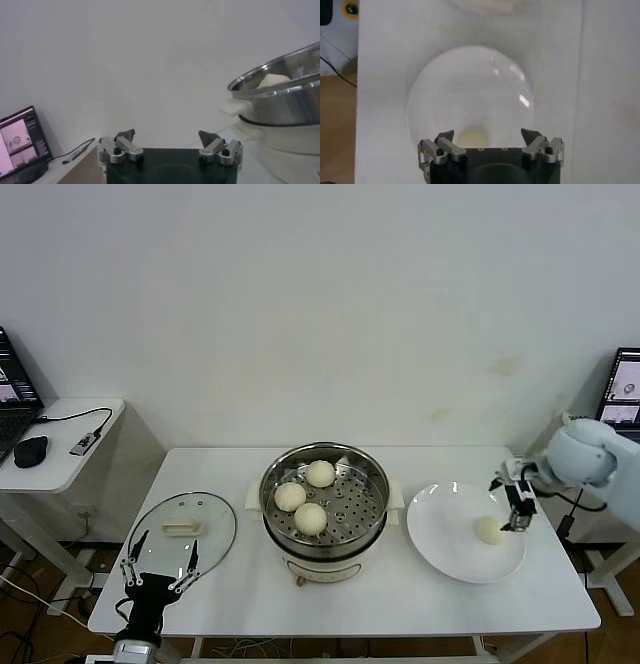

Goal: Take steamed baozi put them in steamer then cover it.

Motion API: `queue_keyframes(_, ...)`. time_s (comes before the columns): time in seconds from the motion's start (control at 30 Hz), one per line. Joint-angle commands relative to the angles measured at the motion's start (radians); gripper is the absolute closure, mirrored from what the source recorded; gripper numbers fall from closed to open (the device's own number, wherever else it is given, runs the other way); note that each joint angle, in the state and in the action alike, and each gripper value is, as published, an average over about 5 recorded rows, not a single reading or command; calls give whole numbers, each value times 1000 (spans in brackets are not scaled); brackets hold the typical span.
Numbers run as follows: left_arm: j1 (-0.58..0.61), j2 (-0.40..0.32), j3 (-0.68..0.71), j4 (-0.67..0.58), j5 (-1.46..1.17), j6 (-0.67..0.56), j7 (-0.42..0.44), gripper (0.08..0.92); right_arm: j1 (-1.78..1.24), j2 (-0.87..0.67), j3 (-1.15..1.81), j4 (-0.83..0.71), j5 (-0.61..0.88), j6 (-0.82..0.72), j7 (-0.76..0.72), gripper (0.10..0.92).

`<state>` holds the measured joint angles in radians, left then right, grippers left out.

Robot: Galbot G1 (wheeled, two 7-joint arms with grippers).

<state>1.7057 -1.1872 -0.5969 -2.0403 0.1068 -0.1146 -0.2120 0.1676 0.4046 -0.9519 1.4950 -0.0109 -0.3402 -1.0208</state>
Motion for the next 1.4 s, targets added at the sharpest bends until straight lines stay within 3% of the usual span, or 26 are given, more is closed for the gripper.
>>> queue_keyframes(0.03,6,-1,-9,-1,1,2,1,177,-313,68,277,-182,-105,16,2,203)
queue_keyframes(0.73,11,-12,-26,9,1,2,1,177,-333,299,336,-454,-215,75,7,211)
queue_keyframes(1.4,9,-11,-23,9,2,1,1,177,-334,301,365,-451,-235,74,-10,399)
